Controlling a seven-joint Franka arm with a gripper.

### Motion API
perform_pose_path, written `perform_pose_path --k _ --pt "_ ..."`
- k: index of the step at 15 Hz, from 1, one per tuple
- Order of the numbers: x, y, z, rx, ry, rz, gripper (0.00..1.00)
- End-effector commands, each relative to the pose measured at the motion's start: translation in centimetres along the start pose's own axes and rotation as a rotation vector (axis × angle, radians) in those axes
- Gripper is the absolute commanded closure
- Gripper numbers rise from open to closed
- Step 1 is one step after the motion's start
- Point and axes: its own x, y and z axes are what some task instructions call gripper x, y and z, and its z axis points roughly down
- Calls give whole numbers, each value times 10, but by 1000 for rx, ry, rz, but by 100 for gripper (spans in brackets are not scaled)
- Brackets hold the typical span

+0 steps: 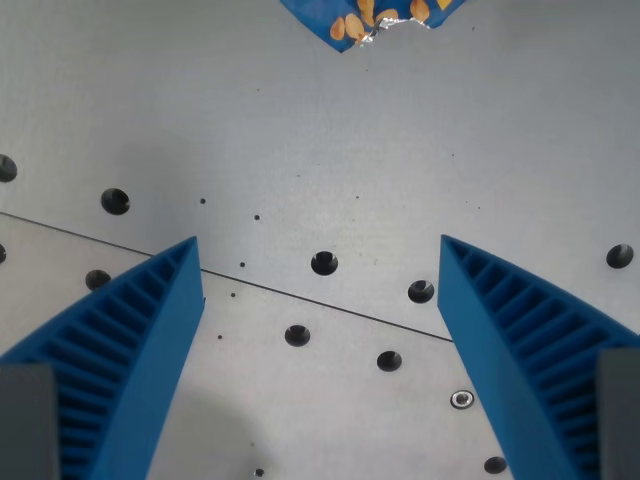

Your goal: Move above the blue bag

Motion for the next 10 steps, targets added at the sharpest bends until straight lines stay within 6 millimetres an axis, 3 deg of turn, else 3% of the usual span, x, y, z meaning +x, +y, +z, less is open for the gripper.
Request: perform_pose_path --k 1,10 --pt "0 0 -2 -2 5 -1 0" --pt "4 1 0 -3 7 22 0"
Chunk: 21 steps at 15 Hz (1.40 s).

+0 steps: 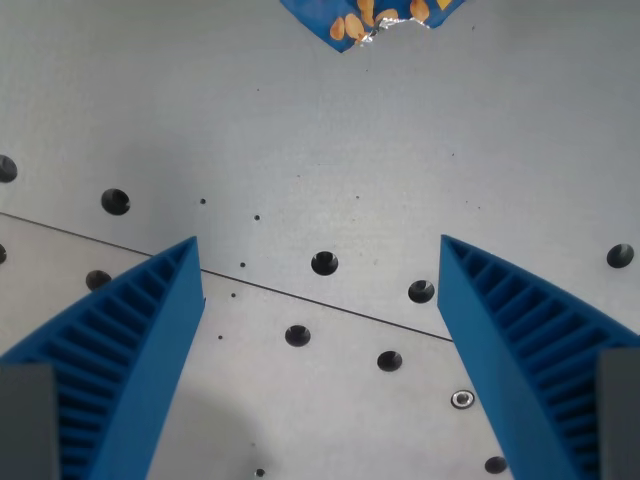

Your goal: Move above the blue bag

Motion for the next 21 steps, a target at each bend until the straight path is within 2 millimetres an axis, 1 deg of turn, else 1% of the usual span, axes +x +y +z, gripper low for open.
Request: perform_pose_path --k 1,8,14,21 --pt "5 1 0 -3 8 26 0" --pt "24 6 10 1 -3 91 0" --pt "48 11 22 3 2 153 0" --pt "80 18 40 2 20 228 0"
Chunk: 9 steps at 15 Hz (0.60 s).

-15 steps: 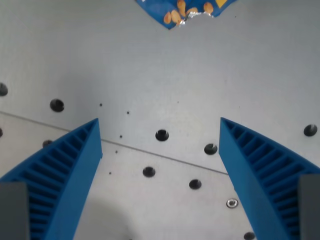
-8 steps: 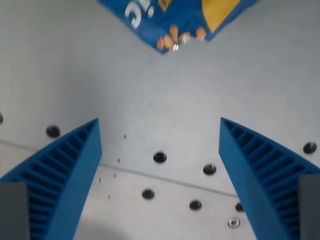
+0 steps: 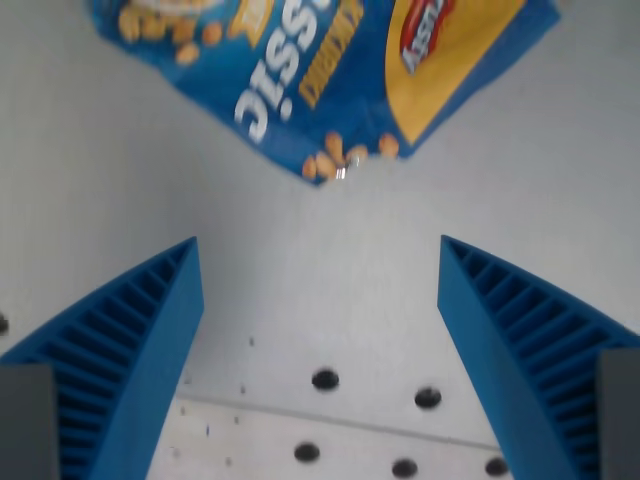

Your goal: Move above the blue bag

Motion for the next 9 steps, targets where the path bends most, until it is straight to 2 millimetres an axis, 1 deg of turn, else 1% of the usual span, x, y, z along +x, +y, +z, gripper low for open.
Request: perform_pose_path --k 1,9 --pt "19 0 6 12 -3 128 0" --pt "58 4 29 6 7 189 0"
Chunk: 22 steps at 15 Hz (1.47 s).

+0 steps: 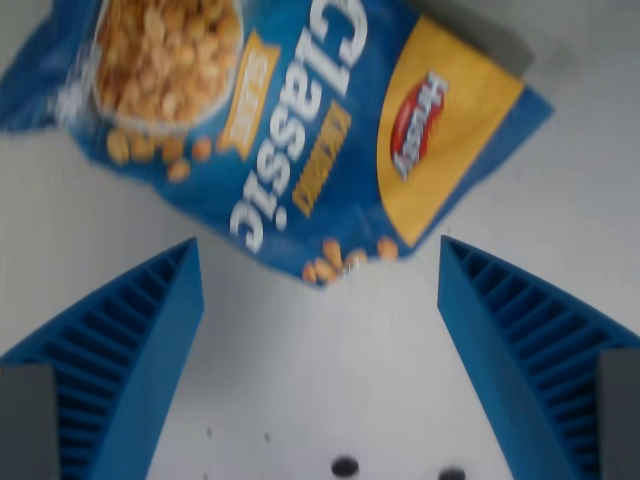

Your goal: Move above the blue bag

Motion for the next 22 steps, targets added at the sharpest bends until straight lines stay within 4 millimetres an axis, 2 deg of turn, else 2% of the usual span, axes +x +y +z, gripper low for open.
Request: perform_pose_path --k 1,11,22 --pt "18 -2 5 7 -8 117 0" --pt "49 -3 25 -1 8 136 0" --pt "60 -4 31 -3 -1 112 0"
